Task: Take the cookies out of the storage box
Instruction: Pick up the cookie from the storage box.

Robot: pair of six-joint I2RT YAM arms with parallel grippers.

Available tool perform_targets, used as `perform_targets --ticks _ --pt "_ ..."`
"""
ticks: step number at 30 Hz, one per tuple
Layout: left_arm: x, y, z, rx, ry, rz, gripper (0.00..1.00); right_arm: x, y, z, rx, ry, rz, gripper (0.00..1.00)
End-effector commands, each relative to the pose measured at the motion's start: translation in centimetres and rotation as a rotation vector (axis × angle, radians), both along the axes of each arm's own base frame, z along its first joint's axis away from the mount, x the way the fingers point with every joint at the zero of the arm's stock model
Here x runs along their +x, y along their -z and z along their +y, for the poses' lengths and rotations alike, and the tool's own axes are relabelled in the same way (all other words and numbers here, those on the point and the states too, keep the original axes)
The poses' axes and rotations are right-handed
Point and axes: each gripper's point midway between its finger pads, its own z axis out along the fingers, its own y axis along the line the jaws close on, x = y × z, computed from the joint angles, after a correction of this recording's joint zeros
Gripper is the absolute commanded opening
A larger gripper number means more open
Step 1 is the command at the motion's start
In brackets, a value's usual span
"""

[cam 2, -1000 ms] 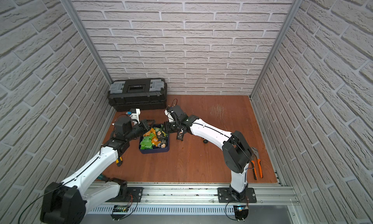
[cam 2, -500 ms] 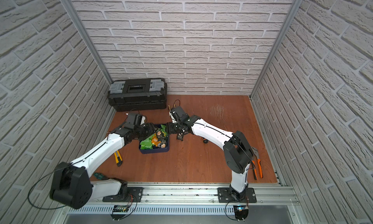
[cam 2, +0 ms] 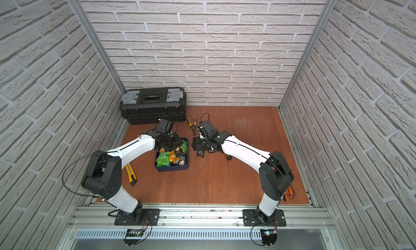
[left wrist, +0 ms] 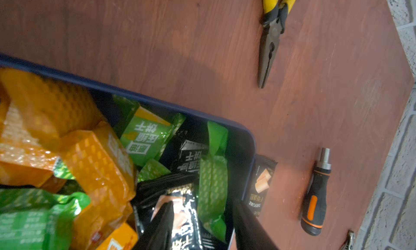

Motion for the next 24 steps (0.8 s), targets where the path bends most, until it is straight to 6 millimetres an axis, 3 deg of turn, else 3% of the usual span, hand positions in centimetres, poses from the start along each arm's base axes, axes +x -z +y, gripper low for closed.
perform_targets --ticks 1,11,18,24 --pt "0.6 0.1 -0.7 -0.015 -0.019 -0.015 0.42 0.4 -1.5 -0.7 0.024 0.024 -0.038 0.6" --pt "0.1 -0.4 -0.4 0.007 0.019 -0.021 0.0 0.2 -1.7 -0.6 0.033 0.005 -0.039 0.59" --pt "-1.5 -2.5 0.6 0.051 0.1 -0.083 0.0 -0.1 -2.8 -0.1 0.037 -0.084 -0.079 0.59" --pt "-1.8 -7.2 -2.1 -0.079 0.31 -0.284 0.0 -1.1 -4.2 1.6 0.055 -0.303 -0.132 0.74"
